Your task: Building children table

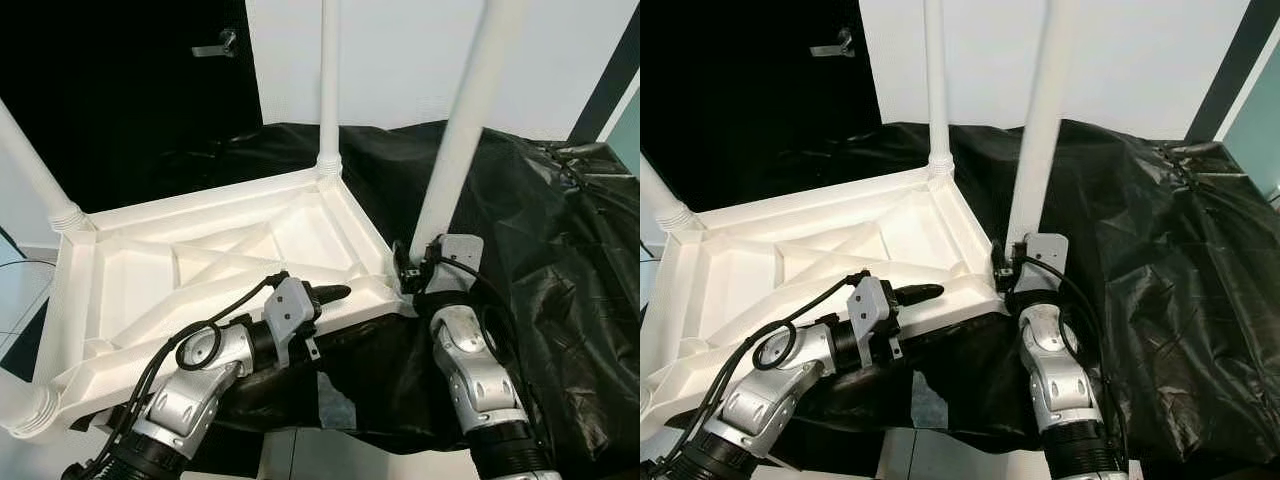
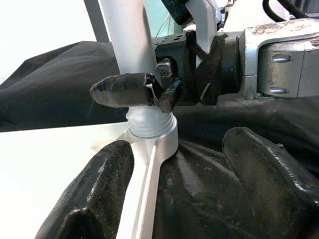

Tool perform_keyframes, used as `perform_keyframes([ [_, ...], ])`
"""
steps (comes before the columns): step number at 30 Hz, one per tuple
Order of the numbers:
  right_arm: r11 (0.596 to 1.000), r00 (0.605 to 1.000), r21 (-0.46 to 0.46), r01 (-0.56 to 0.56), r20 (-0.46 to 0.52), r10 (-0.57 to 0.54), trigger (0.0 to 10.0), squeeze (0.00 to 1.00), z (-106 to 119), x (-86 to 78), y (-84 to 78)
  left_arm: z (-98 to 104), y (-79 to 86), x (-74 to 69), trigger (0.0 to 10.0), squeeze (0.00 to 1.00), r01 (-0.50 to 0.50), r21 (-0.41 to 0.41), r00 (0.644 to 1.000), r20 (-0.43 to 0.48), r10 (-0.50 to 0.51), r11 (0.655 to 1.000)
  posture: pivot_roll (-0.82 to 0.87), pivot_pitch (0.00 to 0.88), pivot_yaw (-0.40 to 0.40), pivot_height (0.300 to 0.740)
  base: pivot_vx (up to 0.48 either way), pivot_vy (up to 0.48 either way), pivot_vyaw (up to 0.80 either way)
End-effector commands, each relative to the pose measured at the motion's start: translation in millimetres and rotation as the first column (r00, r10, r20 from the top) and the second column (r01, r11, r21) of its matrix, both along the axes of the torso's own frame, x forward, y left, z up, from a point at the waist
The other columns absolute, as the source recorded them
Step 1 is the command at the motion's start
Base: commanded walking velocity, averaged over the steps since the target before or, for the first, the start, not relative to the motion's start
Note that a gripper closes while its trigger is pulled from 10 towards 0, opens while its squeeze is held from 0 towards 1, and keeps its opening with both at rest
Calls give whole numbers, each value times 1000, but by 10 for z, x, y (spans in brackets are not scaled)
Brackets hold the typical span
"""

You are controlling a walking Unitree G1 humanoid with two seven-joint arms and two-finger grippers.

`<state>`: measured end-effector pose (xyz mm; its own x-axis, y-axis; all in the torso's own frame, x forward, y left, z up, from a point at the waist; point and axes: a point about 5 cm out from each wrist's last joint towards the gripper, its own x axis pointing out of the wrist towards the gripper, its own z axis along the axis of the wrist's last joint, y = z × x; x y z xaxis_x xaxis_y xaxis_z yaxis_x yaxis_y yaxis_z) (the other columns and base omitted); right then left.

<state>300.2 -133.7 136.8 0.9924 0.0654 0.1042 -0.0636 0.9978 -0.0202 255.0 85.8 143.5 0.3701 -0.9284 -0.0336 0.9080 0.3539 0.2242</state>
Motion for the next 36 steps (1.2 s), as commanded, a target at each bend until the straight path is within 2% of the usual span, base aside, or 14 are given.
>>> perform_keyframes([
  [1, 999, 998, -7, -44, 33, 44, 10000, 1000, 57, -33, -59, -11, -17, -21, 10000, 0, 24, 20, 1000, -4, -23, 1000, 43, 0, -19, 740, 0, 0, 0],
  [7, 982, 982, -54, -180, 43, 183, 10000, 1000, 91, -115, -210, -22, 0, -35, 10000, 0, 20, 23, 1000, -7, -20, 1000, 49, 0, -28, 740, 0, 0, 0],
  [8, 971, 972, -57, -230, 32, 232, 10000, 176, 81, -139, -248, -23, 6, -36, 10000, 0, 16, 22, 1000, -7, -16, 1000, 50, 0, -29, 740, 0, 0, 0],
  [9, 971, 972, -57, -230, 32, 232, 10000, 176, 81, -139, -248, -23, 6, -36, 10000, 0, 16, 22, 1000, -7, -16, 1000, 50, 0, -29, 740, 0, 0, 0],
  [10, 953, 954, -68, -296, 22, 298, 10000, 0, 71, -159, -269, -24, 12, -37, 10000, 0, 11, 21, 1000, -8, -11, 1000, 49, 0, -27, 740, 0, 0, 0],
  [23, 846, 860, -153, -510, -78, 505, 10000, 0, -14, -44, -277, -61, 29, -36, 10000, 0, -4, 27, 1000, -15, 4, 1000, 48, 0, -15, 740, 0, 0, 0],
  [27, 763, 790, -205, -613, -134, 598, 10000, 0, -34, 109, -165, -157, 97, 25, 10000, 0, -83, 88, 996, -28, 86, 993, 64, 0, -10, 740, 0, 0, 0],
  [28, 730, 764, -228, -644, -158, 625, 7882, 0, -50, 160, -122, -211, 125, 53, 10000, 0, -130, 121, 990, -30, 135, 984, 67, 0, -6, 740, 0, 0, 0],
  [29, 730, 764, -228, -644, -158, 625, 7882, 0, -50, 160, -122, -211, 125, 53, 10000, 0, -130, 121, 990, -30, 135, 984, 67, 0, -6, 740, 0, 0, 0],
  [30, 712, 750, -239, -661, -177, 637, 4745, 0, -68, 196, -101, -242, 132, 56, 10000, 0, -155, 134, 987, -29, 161, 979, 67, 0, -3, 740, 0, 0, 0],
  [32, 704, 744, -243, -667, -187, 641, 4627, 0, -78, 220, -91, -264, 128, 52, 10000, 0, -169, 141, 984, -32, 175, 975, 64, 0, 0, 740, 0, 0, 0],
  [33, 699, 740, -241, -673, -190, 646, 1255, 0, -80, 234, -86, -285, 121, 49, 10000, 0, -181, 143, 981, -41, 189, 973, 63, 0, 1, 740, 0, 0, 0],
  [34, 698, 737, -238, -676, -190, 649, 0, 0, -83, 239, -83, -294, 105, 46, 10000, 0, -189, 138, 979, -52, 198, 972, 63, 0, 0, 740, 0, 0, 0],
  [36, 698, 737, -238, -676, -190, 649, 0, 0, -83, 239, -83, -294, 105, 46, 10000, 0, -189, 138, 979, -52, 198, 972, 63, 0, 0, 740, 0, 0, 0],
])
